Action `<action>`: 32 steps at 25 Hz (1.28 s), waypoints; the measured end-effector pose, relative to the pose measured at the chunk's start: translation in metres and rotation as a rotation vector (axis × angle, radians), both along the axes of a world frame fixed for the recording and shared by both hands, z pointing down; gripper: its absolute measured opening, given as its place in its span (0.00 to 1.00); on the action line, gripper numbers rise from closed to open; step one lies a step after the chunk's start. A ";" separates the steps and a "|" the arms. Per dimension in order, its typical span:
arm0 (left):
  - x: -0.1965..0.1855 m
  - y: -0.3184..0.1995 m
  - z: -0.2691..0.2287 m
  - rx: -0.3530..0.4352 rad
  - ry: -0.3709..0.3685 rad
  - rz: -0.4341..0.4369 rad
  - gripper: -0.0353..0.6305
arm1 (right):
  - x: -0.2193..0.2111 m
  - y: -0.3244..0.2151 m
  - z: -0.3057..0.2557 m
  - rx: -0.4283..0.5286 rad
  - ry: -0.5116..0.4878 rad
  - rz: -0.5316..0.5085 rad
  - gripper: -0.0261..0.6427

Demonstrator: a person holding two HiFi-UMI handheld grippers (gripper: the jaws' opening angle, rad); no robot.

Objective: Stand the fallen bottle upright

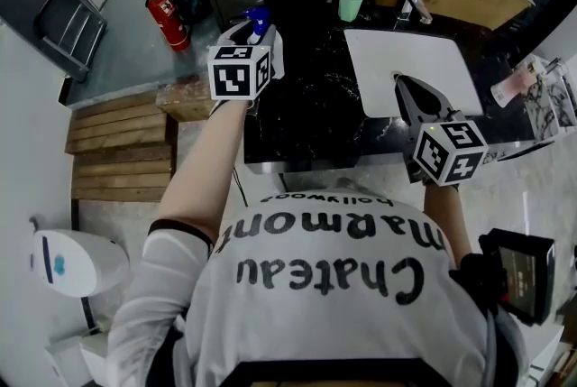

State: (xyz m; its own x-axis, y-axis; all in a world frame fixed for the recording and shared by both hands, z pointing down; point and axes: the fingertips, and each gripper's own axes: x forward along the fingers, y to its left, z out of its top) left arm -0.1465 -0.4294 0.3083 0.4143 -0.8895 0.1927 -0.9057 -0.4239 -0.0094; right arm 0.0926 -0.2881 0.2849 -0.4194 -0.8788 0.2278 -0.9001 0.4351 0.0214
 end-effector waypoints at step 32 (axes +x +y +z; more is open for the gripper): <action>0.010 -0.008 0.007 -0.048 -0.059 0.047 0.36 | 0.020 0.019 0.005 -0.023 0.012 0.034 0.06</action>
